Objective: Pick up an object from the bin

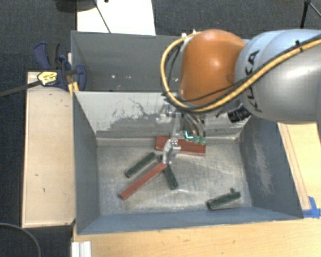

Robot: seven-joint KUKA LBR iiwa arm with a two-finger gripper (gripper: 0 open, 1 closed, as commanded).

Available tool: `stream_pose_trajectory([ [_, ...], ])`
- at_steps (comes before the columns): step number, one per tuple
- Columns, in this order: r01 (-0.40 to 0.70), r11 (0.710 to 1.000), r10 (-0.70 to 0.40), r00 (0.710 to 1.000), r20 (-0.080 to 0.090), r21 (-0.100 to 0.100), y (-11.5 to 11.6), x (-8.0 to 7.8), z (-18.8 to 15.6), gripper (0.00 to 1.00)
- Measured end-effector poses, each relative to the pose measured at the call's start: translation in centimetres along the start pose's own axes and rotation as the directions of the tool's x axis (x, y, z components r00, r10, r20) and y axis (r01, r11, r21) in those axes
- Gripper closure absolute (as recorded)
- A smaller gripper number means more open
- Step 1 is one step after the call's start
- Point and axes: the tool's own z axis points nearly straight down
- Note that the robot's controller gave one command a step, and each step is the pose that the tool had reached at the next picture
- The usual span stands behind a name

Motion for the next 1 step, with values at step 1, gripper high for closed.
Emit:
stream_pose_trajectory([
  [1,-0.003,1.0,0.003,1.0,0.008,-0.001,-0.07,-0.18,-0.44,0.0],
])
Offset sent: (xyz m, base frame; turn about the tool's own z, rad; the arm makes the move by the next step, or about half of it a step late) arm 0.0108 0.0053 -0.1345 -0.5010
